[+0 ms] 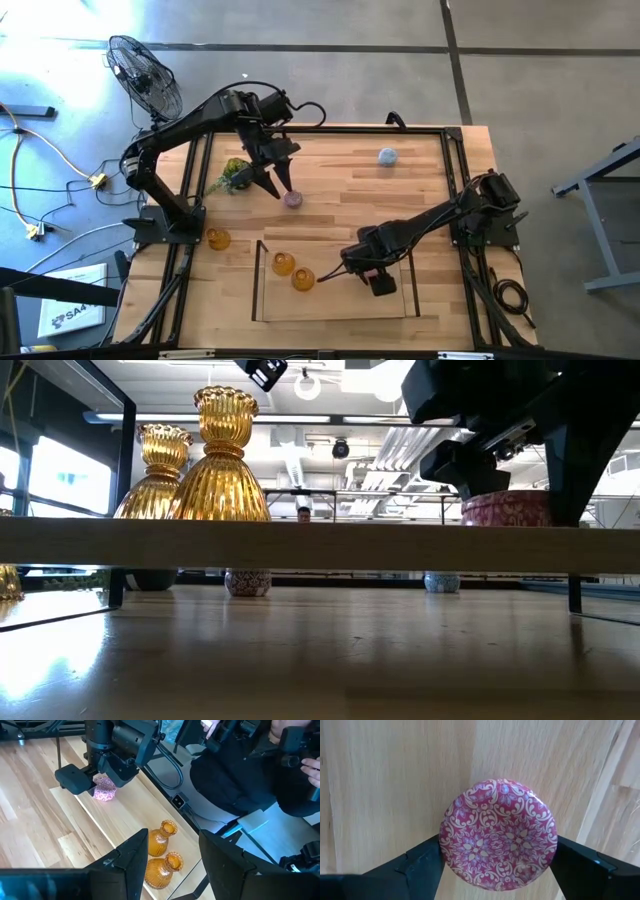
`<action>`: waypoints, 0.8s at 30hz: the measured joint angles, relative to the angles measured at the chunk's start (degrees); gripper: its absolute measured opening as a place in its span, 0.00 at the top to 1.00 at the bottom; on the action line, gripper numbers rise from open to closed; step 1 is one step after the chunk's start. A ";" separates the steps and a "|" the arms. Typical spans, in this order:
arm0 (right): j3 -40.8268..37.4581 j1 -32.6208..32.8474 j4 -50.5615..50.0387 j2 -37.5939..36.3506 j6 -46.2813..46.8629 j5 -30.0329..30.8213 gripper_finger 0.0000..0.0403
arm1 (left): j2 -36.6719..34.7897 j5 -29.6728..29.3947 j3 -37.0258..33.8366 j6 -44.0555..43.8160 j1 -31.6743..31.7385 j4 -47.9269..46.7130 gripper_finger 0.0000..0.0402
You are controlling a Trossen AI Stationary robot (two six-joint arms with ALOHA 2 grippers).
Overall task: Pick & Place candle stick holders
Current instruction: Put the pink scented candle on the shelf
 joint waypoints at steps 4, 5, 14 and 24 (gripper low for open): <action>-0.01 0.00 0.41 -0.01 0.25 -0.79 0.21 | 0.02 0.00 0.00 0.92 0.00 -0.58 0.57; -0.04 -0.01 0.64 -0.02 0.09 -1.39 0.21 | 0.02 0.00 0.00 1.03 0.00 -0.58 0.57; -0.04 1.51 2.61 -0.07 -1.09 4.85 0.21 | 0.02 0.04 0.00 1.15 0.00 -1.27 0.57; -0.05 1.88 2.42 -0.09 1.38 7.06 0.21 | 0.06 1.19 0.00 1.43 0.00 -2.20 0.57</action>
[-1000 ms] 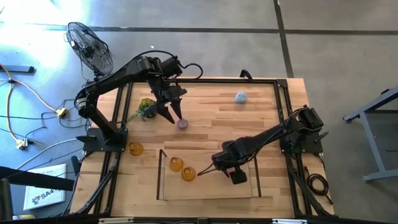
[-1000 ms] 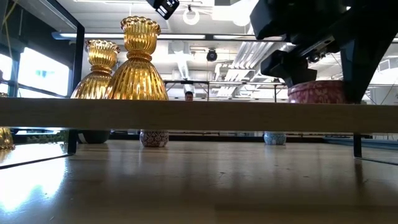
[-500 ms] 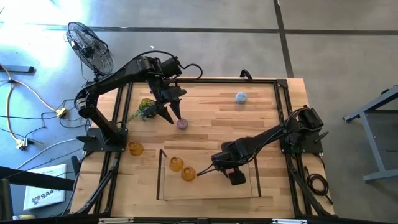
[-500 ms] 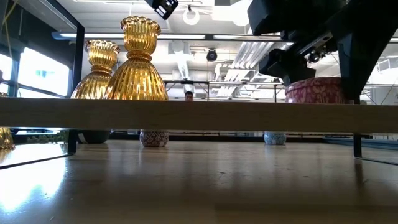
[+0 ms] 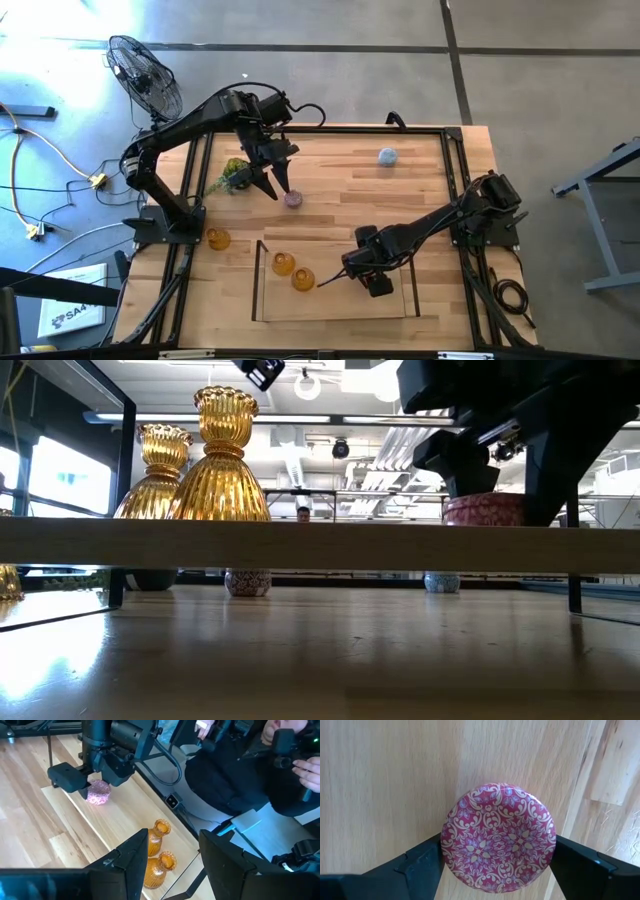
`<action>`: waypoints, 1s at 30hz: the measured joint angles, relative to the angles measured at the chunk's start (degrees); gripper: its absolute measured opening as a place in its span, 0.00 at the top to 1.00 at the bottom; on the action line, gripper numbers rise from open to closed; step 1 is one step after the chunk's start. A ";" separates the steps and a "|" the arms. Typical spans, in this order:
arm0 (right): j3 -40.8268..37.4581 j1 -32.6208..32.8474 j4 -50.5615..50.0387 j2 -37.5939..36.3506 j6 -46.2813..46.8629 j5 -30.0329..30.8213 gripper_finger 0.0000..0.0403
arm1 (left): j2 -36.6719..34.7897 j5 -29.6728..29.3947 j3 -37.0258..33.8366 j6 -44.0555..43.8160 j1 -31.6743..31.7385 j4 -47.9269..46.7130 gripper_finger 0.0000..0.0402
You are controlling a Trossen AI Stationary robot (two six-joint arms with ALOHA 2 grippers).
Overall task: Pick & Place candle stick holders
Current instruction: Put the pink scented candle on the shelf, then put the light blue scented candle on the shelf
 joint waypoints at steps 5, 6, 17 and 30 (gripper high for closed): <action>0.01 0.00 -0.03 0.00 0.31 0.02 0.21 | 0.01 0.10 0.00 0.00 0.00 -0.19 0.57; 0.01 0.00 -0.05 0.00 0.31 0.02 0.21 | 0.01 0.10 0.00 0.00 -0.01 -0.24 0.57; 4.10 2.06 -1.15 -2.10 -0.28 4.39 0.21 | 0.01 -0.11 0.00 0.44 0.07 -0.22 0.57; 28.71 2.14 -26.17 -1.97 -3.56 20.88 0.21 | 0.01 -0.20 0.00 0.44 0.09 -0.22 0.57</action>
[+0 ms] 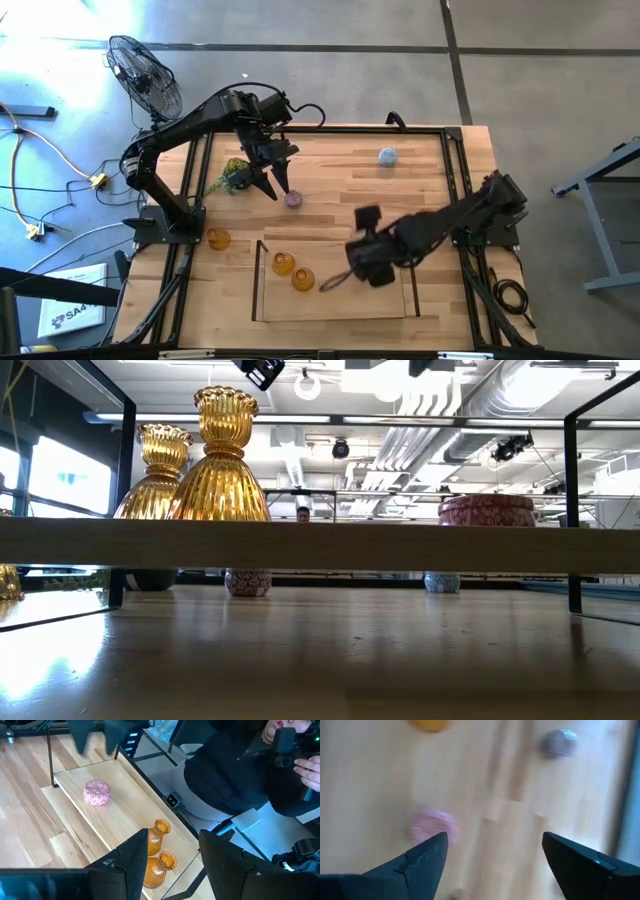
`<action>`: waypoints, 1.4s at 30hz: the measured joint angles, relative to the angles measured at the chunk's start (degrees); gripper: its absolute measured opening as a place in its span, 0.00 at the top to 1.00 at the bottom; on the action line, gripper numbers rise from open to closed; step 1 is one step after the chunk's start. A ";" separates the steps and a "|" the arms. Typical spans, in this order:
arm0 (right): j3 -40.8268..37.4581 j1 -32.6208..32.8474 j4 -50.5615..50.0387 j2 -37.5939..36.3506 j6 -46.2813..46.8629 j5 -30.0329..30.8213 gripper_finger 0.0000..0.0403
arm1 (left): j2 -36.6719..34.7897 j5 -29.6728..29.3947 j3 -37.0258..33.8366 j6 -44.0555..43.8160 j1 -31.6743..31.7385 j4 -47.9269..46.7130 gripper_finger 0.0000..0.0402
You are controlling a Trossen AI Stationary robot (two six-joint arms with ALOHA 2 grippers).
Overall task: Pick & Place candle stick holders
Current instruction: Put the light blue scented candle on the shelf
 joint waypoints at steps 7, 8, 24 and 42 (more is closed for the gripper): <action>15.49 -11.61 -11.50 -0.99 0.90 1.38 0.21 | 0.00 -2.99 -0.02 0.00 0.02 -0.82 0.57; 16.55 -13.86 -11.50 -1.57 0.97 1.30 0.21 | 0.00 -3.31 -0.02 0.00 0.02 -1.01 0.57; 14.05 -27.81 -4.84 -4.79 -4.12 -8.72 0.21 | 0.00 -17.33 -0.02 -11.76 0.02 -2.11 0.57; 12.22 -27.84 11.32 -4.72 -8.00 -11.83 0.21 | 0.00 -16.03 -0.02 -14.60 0.02 -0.35 0.57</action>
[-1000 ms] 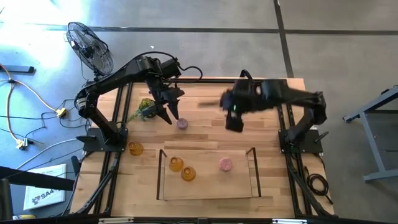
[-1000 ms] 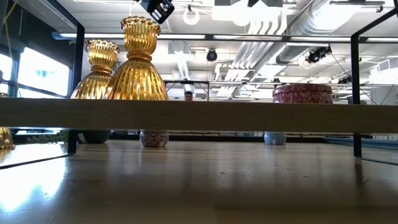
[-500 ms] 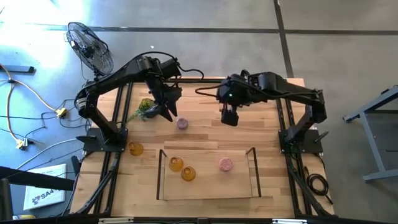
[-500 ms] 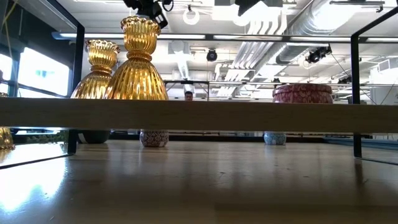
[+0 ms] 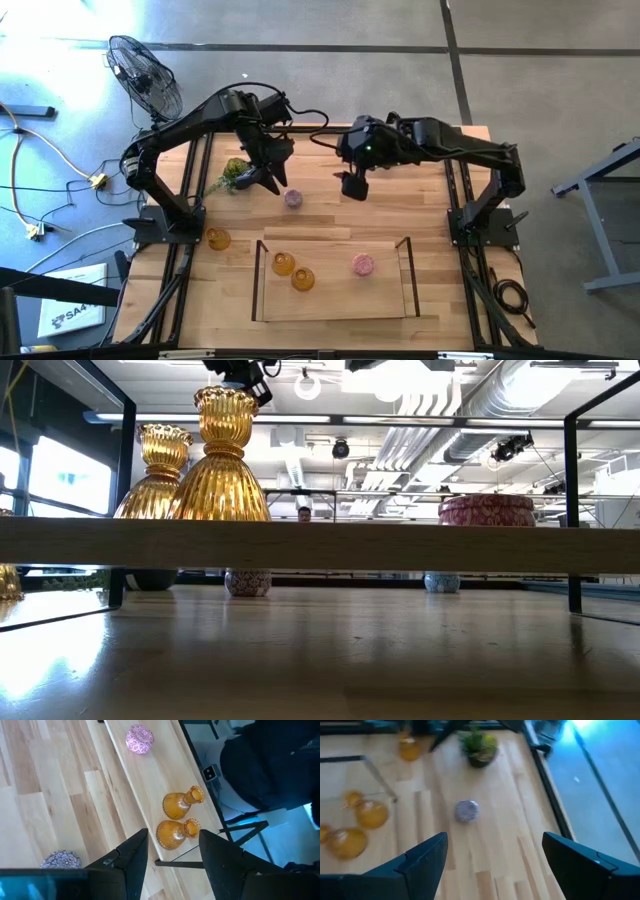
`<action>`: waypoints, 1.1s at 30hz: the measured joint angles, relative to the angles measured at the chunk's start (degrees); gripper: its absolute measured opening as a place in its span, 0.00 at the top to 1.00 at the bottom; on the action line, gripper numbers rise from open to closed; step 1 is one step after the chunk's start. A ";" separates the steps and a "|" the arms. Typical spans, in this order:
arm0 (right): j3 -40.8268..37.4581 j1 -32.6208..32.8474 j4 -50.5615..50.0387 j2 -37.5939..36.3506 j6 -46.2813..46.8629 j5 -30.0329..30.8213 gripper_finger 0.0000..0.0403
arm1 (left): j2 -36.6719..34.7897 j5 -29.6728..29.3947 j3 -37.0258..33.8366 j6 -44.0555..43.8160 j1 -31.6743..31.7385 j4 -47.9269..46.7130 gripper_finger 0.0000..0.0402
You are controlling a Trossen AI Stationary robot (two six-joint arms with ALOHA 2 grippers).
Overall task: Pick & Place candle stick holders
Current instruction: Put the light blue scented candle on the shelf
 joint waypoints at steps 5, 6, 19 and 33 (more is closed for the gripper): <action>0.02 0.04 -0.13 -0.94 -5.13 -6.10 0.21 | 0.00 1.43 0.00 -0.06 0.00 -0.88 0.57; 0.02 0.09 -0.46 -1.23 -4.95 -6.14 0.21 | 0.00 1.41 0.00 -0.04 -0.02 -0.86 0.57; 0.02 0.00 -3.25 -1.62 -5.09 -0.77 0.03 | 0.00 2.32 0.00 0.41 0.00 -0.86 0.57; 0.75 -0.25 5.30 -1.60 0.22 -0.08 0.08 | 0.00 2.11 0.00 0.61 0.00 -0.63 0.57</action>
